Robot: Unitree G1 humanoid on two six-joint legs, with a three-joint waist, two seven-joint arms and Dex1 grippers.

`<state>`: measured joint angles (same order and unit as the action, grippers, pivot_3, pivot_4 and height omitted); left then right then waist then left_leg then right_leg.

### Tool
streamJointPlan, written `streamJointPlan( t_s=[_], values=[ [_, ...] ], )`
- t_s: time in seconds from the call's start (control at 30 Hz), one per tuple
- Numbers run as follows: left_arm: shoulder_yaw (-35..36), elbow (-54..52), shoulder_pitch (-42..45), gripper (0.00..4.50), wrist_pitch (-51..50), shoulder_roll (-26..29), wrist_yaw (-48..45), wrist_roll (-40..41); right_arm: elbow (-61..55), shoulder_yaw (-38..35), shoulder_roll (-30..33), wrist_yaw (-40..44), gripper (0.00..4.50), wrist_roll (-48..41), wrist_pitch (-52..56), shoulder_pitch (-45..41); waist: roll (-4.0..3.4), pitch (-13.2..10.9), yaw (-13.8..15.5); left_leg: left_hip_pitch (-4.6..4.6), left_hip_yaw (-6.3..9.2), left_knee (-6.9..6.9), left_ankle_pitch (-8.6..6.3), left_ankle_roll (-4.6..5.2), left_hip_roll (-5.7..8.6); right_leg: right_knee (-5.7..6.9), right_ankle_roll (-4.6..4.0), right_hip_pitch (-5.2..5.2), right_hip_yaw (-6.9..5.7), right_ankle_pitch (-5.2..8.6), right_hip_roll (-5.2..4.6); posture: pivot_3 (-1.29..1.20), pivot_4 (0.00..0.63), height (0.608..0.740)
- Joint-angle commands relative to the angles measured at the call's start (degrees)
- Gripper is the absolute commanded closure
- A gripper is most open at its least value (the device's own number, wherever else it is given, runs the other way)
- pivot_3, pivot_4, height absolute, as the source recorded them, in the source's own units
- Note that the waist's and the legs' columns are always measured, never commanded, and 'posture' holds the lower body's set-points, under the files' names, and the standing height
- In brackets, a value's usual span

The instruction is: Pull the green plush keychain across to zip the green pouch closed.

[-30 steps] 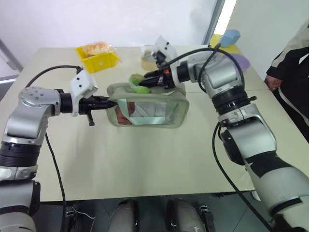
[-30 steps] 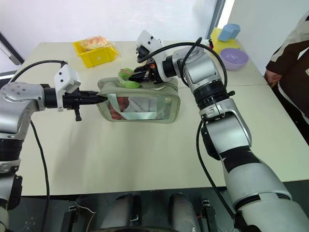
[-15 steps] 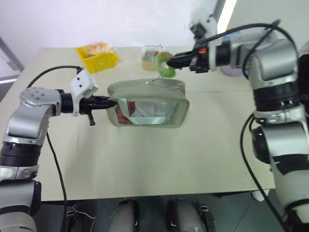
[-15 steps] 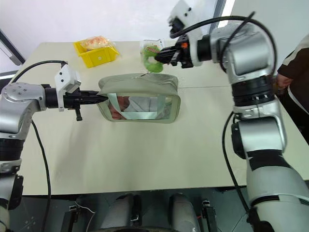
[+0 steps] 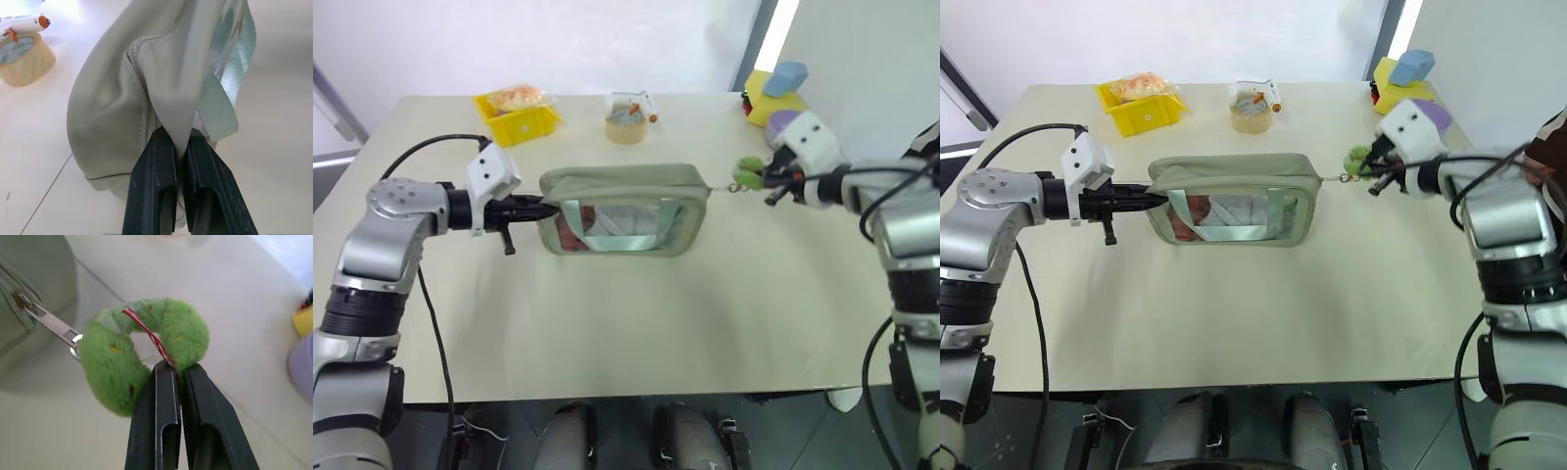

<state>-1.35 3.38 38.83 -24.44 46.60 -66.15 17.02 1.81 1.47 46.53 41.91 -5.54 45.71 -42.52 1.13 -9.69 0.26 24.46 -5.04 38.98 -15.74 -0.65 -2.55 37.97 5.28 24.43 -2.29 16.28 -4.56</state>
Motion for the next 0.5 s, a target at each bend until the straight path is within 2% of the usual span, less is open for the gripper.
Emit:
streamJointPlan(
  t_s=[0.03, 0.17, 0.27, 0.37, 0.5],
  values=[
    [0.34, 0.61, -0.72, 4.5, -1.02, 0.58, 0.73, -0.46, 0.12, -5.43, -2.95, -8.79, 4.47, 1.49, 0.65, 4.1, -0.03, 0.02, 0.04, -0.01, 0.0, 0.0, 0.0, 0.0, 0.01, 0.0, 0.0, 0.0, 0.01, 0.0, 0.0, 0.0, 0.15, 0.739],
    [0.26, 0.15, -0.5, 4.5, -1.69, 0.35, 0.9, -0.32, -0.92, -6.36, -15.56, -16.34, 4.47, -1.13, 2.72, 9.52, -0.01, 0.05, 0.04, -0.02, 0.0, 0.01, 0.0, 0.0, 0.0, 0.0, 0.0, -0.09, 0.0, 0.0, 0.01, 0.0, 0.15, 0.739],
    [0.3, -0.54, -0.7, 4.5, -2.16, 0.24, 1.14, -0.26, -2.89, -4.99, -21.72, -18.0, 4.47, -2.44, 4.15, 12.13, -0.05, 0.07, -0.04, -0.04, 0.02, 0.0, 0.0, -0.01, 0.0, 0.01, 0.0, -0.09, 0.0, 0.0, 0.02, 0.0, 0.15, 0.739],
    [0.27, -1.28, -0.93, 4.5, -2.59, 0.08, 1.43, -0.08, -3.7, -1.9, -24.52, -18.39, 4.47, -2.2, 3.87, 14.64, -0.06, 0.08, -0.05, -0.04, 0.12, 0.0, 0.0, 0.0, 0.0, 0.02, 0.0, -0.1, 0.01, 0.0, 0.02, 0.0, 0.15, 0.739],
    [0.27, -1.85, -1.24, 4.5, -2.76, 0.12, 1.66, -0.03, -3.24, -0.59, -23.68, -17.81, 4.47, -1.73, 2.65, 15.19, -0.06, 0.09, -0.05, -0.05, 0.15, 0.0, 0.0, 0.0, 0.01, 0.01, 0.0, -0.11, 0.01, 0.0, 0.02, 0.0, 0.15, 0.739]
  ],
)
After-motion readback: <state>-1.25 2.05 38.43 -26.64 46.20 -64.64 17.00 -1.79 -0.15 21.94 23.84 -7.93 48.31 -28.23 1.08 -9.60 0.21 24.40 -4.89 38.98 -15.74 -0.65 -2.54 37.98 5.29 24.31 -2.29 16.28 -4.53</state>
